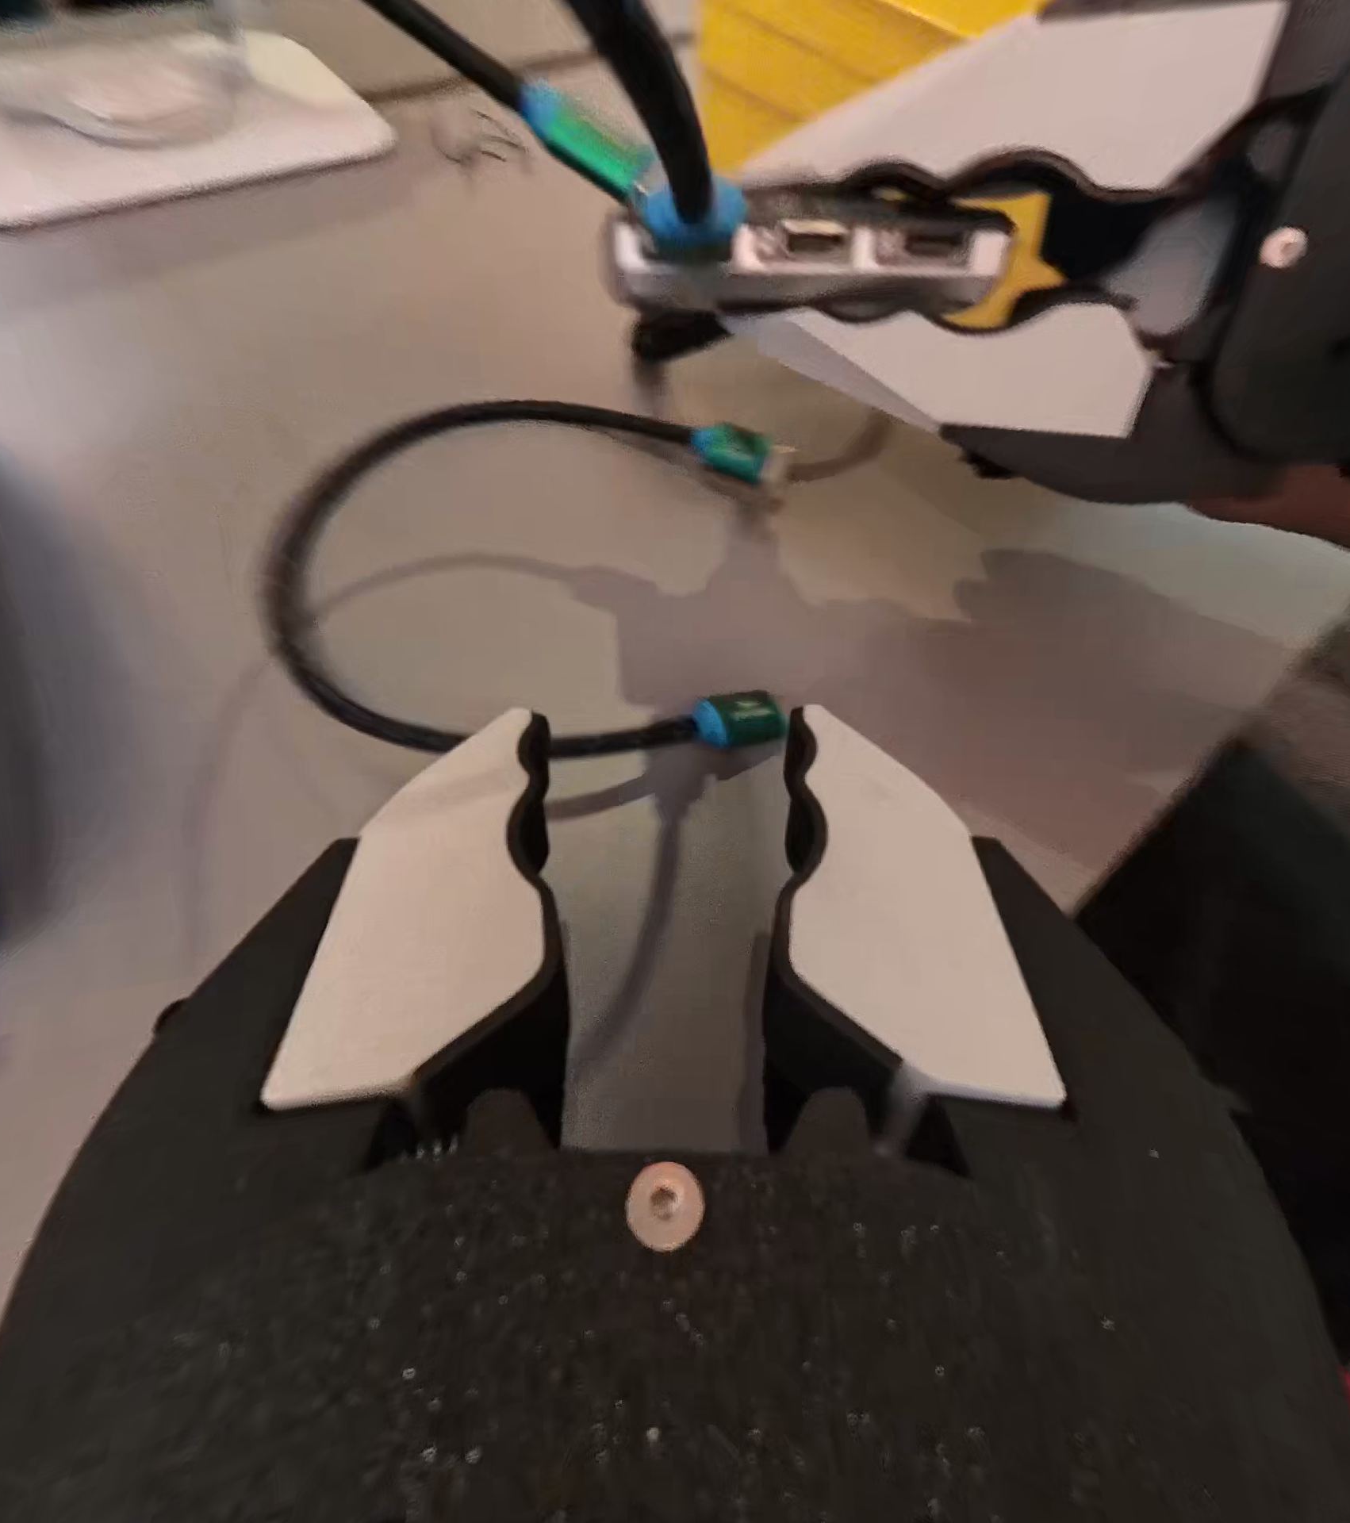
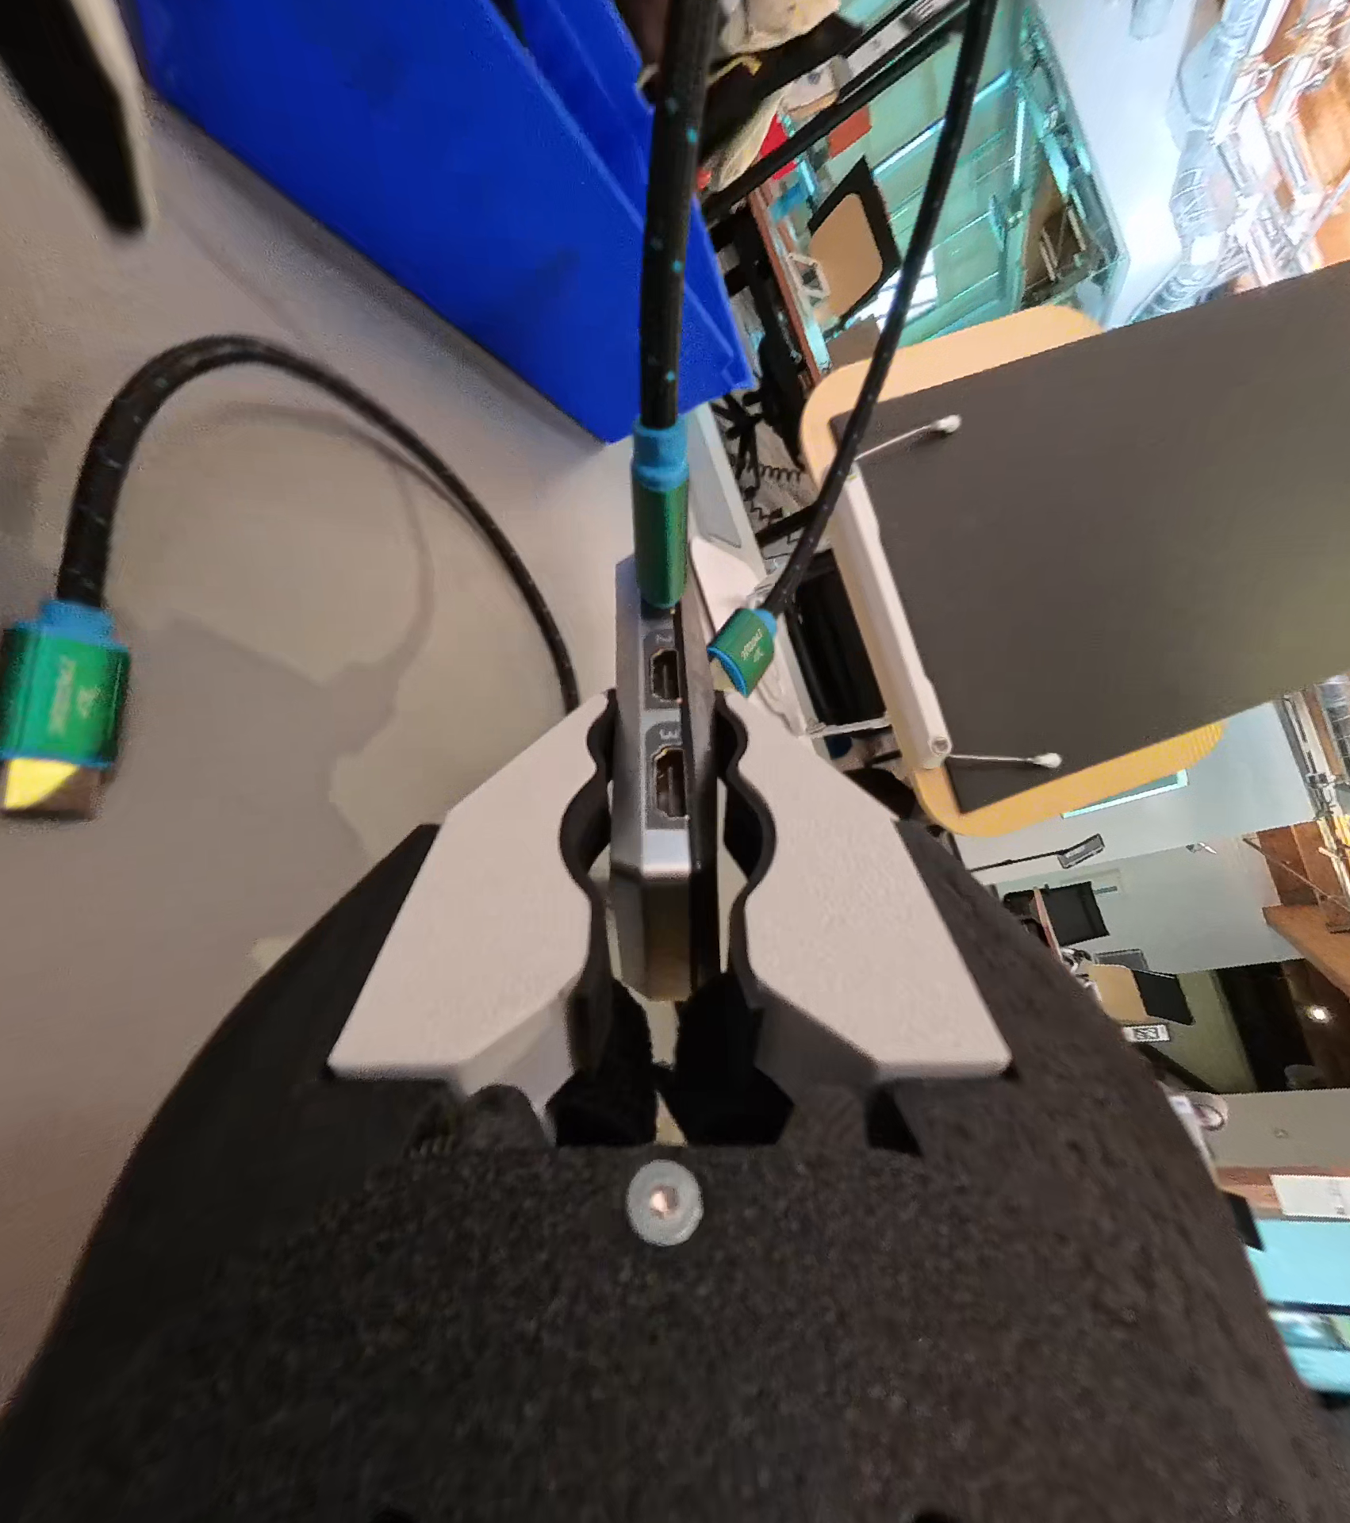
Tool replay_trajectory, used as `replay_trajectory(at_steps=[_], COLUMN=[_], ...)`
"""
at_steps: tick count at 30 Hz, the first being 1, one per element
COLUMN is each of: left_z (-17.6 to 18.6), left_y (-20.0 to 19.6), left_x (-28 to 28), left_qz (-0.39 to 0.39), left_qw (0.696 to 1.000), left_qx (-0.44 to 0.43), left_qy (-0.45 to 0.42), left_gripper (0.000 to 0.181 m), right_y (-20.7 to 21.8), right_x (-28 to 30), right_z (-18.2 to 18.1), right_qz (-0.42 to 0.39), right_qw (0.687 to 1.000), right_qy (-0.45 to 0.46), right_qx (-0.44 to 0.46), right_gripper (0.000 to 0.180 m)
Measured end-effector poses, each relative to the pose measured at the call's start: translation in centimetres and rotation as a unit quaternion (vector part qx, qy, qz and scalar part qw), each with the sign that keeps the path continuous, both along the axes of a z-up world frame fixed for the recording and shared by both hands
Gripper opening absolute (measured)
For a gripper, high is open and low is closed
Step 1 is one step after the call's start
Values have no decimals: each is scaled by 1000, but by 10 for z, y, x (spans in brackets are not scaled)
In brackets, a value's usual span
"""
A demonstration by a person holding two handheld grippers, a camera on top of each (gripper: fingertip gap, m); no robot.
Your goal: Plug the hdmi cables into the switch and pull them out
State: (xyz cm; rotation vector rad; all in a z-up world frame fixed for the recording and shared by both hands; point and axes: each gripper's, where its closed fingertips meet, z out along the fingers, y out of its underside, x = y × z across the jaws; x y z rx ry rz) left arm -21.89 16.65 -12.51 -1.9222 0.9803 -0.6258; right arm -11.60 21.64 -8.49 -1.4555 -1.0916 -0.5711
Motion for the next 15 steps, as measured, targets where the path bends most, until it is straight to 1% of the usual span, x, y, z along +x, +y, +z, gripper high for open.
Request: replay_trajectory(at_steps=[1, 3, 4, 5, 7, 8, 10, 13, 14, 15], left_z=[2, 6, 9, 13, 22, 26, 32, 27, 26, 25], left_y=[9, 22, 23, 22, 13, 9, 10, 16, 19, 21], left_x=[-8, -16, -12, -5, 13, 19, 26, 29, 28, 27], left_qz=[36, 78, 75, 61, 12, -5, -15, -8, -1, 3], left_qw=[999, 991, 991, 992, 997, 997, 994, 993, 993, 992], left_qx=[33, 86, 100, 102, 71, 53, 31, 6, -1, -7], left_qy=[22, 60, 56, 36, -33, -63, -106, -118, -121, -122], left_gripper=[55, 56, 59, 60, 61, 64, 61, 49, 38, 22], right_y=[1, 1, 0, -3, -10, -13, -17, -20, -19, -19], right_x=[1, 2, -2, -8, -25, -33, -46, -58, -59, -59], right_z=[-5, -11, -13, -14, -13, -12, -13, -15, -16, -17], right_qz=[-5, -9, -1, 11, 36, 41, 44, 47, 44, 42], right_qw=[1000, 1000, 1000, 1000, 999, 999, 998, 996, 995, 996], right_qy=[-12, -22, -22, -20, -24, -30, -47, -75, -81, -82], right_qx=[-5, -7, -8, -7, -2, 4, 10, 19, 20, 19], right_gripper=[21, 21, 21, 21, 21, 21, 21, 21, 21, 21])
